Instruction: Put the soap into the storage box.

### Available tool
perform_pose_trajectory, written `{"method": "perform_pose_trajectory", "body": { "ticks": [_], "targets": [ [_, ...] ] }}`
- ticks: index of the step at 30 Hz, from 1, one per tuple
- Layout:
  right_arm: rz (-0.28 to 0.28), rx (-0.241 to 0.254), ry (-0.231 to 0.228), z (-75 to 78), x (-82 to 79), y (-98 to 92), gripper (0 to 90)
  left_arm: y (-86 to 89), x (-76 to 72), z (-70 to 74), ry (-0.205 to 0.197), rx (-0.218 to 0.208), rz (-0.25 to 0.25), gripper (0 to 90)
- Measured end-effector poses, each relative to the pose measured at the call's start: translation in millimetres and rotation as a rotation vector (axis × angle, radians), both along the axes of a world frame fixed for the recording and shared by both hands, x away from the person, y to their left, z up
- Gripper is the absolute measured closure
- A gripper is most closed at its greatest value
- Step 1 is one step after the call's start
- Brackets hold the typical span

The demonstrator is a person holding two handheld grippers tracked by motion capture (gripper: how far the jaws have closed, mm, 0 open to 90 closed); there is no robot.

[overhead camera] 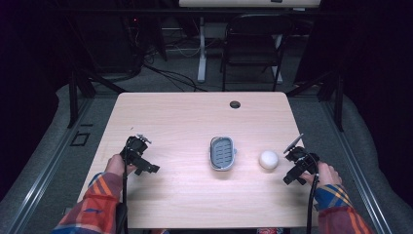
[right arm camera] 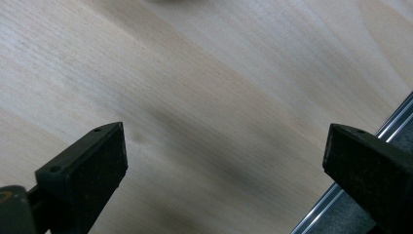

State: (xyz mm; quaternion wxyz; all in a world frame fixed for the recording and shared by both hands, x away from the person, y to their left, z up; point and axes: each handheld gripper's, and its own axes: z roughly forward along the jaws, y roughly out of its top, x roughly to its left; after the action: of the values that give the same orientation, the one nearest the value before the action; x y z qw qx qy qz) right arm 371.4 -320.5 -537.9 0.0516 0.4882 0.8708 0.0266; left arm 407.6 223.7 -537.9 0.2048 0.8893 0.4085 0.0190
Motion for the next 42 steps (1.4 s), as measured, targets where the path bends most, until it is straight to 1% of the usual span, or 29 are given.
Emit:
{"method": "perform_pose_trajectory", "body": {
  "ticks": [2, 3, 5, 6, 7, 9, 10, 11, 12, 13, 14, 15, 17, 18, 19, 20, 21, 23, 24, 25, 26, 28, 29, 34, 41, 42],
  "targets": [
    [0.007, -0.003, 0.008, -0.1, 0.4, -0.2, 2.2, -0.1, 0.1, 0.2, 0.005, -0.001, -0.002, 0.0],
    [0.026, -0.025, 0.032, 1.4, 1.5, -0.6, 2.3, -0.2, 0.0, 0.4, 0.003, 0.001, -0.003, 0.0],
    [0.025, -0.025, 0.031, 1.3, 1.6, -0.7, 2.4, -0.1, -0.1, 0.3, 0.004, 0.0, -0.003, 0.0],
    [0.024, -0.022, 0.032, 1.0, 1.6, -0.5, 2.8, 0.2, -0.3, 0.1, -0.002, 0.003, -0.002, 0.0],
    [-0.004, 0.013, 0.005, -2.2, -0.2, 0.7, 3.1, 1.3, -0.2, 0.4, 0.001, 0.006, -0.007, 0.0],
    [-0.001, 0.008, 0.006, -2.0, 0.2, 1.0, 3.5, 1.5, -0.6, 0.4, 0.002, 0.003, -0.001, 0.0],
    [0.026, -0.028, 0.032, 1.3, 2.4, 1.3, 3.8, 1.7, -0.6, 0.4, 0.002, 0.002, 0.0, 0.0],
    [0.006, -0.008, 0.008, -1.2, 1.1, 2.1, 3.9, 1.0, -0.3, 0.5, 0.001, 0.003, -0.001, 0.0],
    [0.006, -0.008, 0.008, -1.2, 1.1, 2.1, 3.9, 1.0, -0.3, 0.5, 0.001, 0.003, -0.001, 0.0],
    [0.007, -0.007, 0.01, -1.2, 1.0, 1.9, 3.9, -0.1, -0.4, 0.4, 0.001, 0.002, -0.001, 0.0],
    [0.02, -0.022, 0.03, 0.4, 1.8, 1.0, 4.0, -0.5, -0.2, 0.4, 0.002, 0.004, -0.006, 0.0],
    [0.009, -0.013, 0.018, 0.2, 0.8, 0.4, 3.9, -0.7, 0.0, 0.1, 0.003, 0.005, -0.007, 0.0],
    [0.012, -0.01, 0.018, 0.5, 1.2, -0.2, 3.8, -0.1, 0.2, -0.1, 0.002, 0.005, -0.006, 0.0],
    [0.024, -0.027, 0.038, 3.3, 2.7, -0.7, 3.8, 0.1, 0.1, -0.1, 0.003, 0.004, -0.006, 0.0],
    [0.026, -0.027, 0.04, 4.0, 3.1, -0.7, 3.7, 0.4, 0.1, 0.0, 0.004, 0.004, -0.006, 0.0],
    [0.003, 0.0, 0.011, 1.7, 1.4, -0.1, 3.7, 0.5, 0.0, 0.2, 0.001, 0.007, -0.004, 0.0],
    [0.006, 0.001, 0.018, 2.2, 1.9, 0.0, 3.6, 0.4, 0.1, 0.2, 0.003, 0.003, -0.005, 0.0],
    [0.029, -0.022, 0.043, 5.0, 3.5, 0.8, 2.1, -0.2, 0.1, -0.1, 0.004, 0.002, -0.006, 0.0],
    [0.029, -0.023, 0.041, 5.2, 3.7, 1.1, 1.9, -0.3, 0.1, -0.1, 0.004, 0.003, -0.006, 0.0],
    [0.01, -0.001, 0.016, 3.3, 2.1, 2.0, 1.8, -0.3, 0.0, 0.0, 0.003, 0.003, -0.005, 0.0],
    [0.015, 0.002, 0.016, 3.9, 2.5, 2.1, 1.1, -0.3, 0.0, 0.0, 0.003, 0.004, -0.005, 0.0],
    [0.032, -0.016, 0.042, 7.3, 4.5, 2.4, 0.1, 0.0, 0.2, -0.1, 0.003, 0.003, -0.006, 0.0],
    [0.028, -0.006, 0.033, 7.0, 4.6, 3.2, 0.0, -0.2, 0.1, -0.1, 0.003, 0.002, -0.005, 0.0],
    [0.031, -0.004, 0.03, 8.8, 5.7, 4.6, 0.0, -0.6, 0.1, -0.4, 0.003, 0.002, -0.005, 0.0],
    [0.035, 0.012, 0.025, 11.3, 8.8, 7.5, 0.0, -0.9, 0.3, -0.7, 0.004, 0.003, -0.004, 0.0],
    [0.005, 0.048, -0.009, 8.0, 7.3, 8.9, 0.0, -1.1, 0.2, -0.7, 0.002, 0.006, -0.003, 0.0]
  ]
}}
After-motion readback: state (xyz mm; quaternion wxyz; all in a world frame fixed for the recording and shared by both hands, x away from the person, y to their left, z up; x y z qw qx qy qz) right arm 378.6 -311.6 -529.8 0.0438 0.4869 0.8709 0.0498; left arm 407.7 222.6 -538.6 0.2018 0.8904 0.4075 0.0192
